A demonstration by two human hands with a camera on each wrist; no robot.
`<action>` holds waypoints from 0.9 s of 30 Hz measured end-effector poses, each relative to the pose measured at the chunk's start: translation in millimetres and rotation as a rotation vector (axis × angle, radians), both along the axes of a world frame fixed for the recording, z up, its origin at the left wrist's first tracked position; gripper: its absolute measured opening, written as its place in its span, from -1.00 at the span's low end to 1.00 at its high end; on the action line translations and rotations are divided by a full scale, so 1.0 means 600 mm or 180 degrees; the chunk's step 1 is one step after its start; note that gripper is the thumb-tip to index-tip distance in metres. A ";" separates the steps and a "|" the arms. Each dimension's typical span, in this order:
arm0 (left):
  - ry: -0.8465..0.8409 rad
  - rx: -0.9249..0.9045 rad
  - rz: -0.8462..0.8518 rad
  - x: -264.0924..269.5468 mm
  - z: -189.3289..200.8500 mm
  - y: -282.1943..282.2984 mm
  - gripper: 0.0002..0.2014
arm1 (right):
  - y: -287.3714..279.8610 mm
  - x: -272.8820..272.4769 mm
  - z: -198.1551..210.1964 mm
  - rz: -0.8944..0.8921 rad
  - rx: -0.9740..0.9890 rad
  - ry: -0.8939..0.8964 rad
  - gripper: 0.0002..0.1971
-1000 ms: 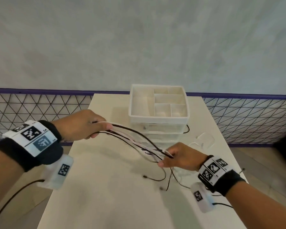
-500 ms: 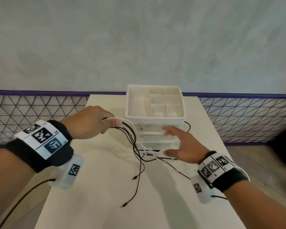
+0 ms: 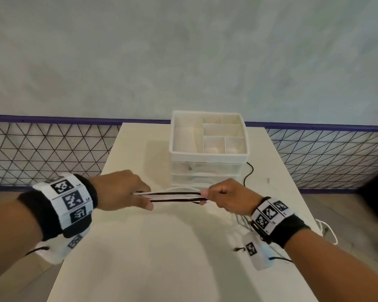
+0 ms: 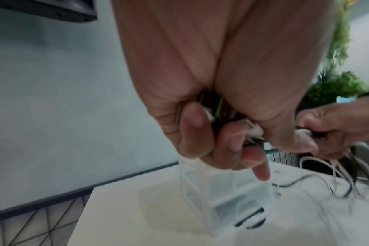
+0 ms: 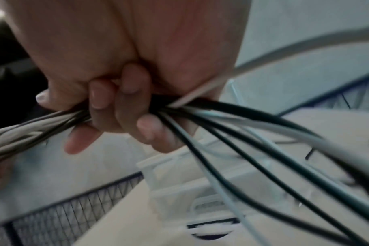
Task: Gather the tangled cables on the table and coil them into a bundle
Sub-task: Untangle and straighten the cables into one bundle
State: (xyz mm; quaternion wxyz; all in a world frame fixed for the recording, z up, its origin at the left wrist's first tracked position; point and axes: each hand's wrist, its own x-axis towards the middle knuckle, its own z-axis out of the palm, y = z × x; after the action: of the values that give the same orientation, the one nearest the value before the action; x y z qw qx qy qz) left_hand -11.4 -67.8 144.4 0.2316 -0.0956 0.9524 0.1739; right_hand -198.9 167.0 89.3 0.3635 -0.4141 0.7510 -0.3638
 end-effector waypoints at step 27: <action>0.0471 -0.1279 0.2374 -0.051 -0.124 -0.081 -0.38 | -0.046 0.001 0.031 -0.0801 -0.0623 0.0245 -0.68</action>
State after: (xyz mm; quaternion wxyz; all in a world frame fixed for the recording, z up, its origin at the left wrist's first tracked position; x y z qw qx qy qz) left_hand -42.3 -116.6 70.2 0.0607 -0.4638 0.8816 0.0632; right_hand -198.0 139.3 108.0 0.2438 -0.3639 0.7713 -0.4618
